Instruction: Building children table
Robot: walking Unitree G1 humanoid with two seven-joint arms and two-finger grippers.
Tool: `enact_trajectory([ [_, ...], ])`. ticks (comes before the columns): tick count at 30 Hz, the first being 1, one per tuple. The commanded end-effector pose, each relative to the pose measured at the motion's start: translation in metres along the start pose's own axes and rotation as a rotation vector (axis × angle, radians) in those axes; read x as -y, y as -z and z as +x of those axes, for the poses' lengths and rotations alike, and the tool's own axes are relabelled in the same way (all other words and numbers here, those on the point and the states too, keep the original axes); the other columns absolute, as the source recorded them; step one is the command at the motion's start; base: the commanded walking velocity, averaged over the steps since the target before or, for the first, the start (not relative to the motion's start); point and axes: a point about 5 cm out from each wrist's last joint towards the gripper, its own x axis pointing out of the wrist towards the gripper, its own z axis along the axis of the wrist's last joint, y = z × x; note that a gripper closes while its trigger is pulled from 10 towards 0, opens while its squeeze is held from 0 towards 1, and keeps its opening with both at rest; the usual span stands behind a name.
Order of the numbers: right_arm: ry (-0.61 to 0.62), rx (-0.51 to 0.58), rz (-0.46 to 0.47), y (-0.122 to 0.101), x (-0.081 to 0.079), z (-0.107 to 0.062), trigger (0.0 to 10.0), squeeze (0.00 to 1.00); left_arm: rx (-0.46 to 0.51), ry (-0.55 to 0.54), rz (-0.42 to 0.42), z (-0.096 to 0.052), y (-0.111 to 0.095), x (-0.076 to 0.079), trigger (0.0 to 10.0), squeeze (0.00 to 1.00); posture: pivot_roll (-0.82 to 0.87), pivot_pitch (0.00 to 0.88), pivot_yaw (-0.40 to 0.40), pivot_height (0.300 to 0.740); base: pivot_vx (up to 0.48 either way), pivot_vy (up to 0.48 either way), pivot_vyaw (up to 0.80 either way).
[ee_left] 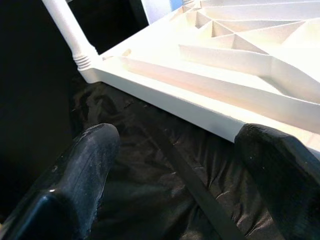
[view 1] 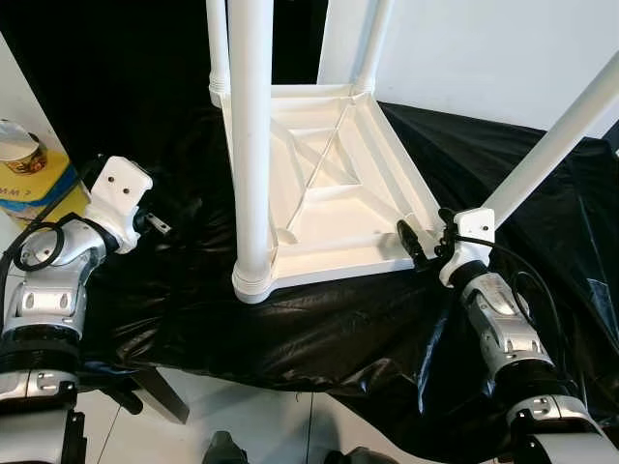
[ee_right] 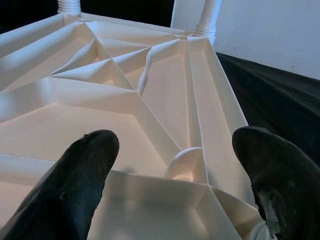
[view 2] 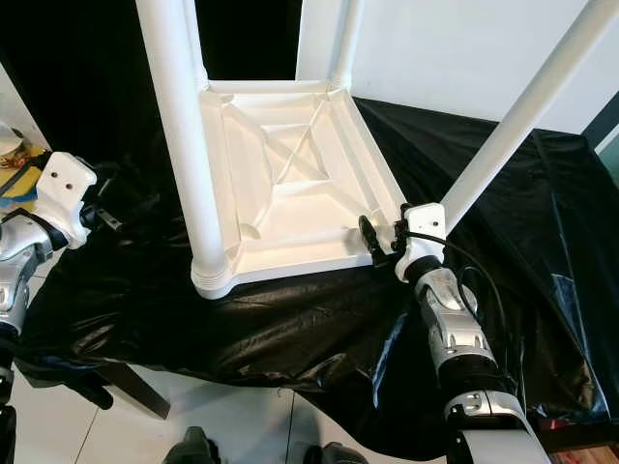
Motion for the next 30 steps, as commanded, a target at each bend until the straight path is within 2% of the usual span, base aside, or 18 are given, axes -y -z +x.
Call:
enact_trajectory([
  [1, -0.001, -0.008, -0.008, 0.0025, 0.0013, -0.0022, 10.0, 0.00, 0.004, -0.134, 0.005, 0.0036, -0.0005, -0.0041, 10.0, 0.00, 0.15, 0.070, -0.132, 0.740, 0.000, 0.000, 0.00],
  [30, -0.021, -0.002, -0.004, 0.0017, -0.0036, -0.0003, 10.0, 0.00, 0.026, -0.140, 0.028, 0.0052, -0.0005, -0.0121, 10.0, 0.00, 0.16, 0.061, -0.133, 0.740, 0.000, 0.000, 0.00],
])
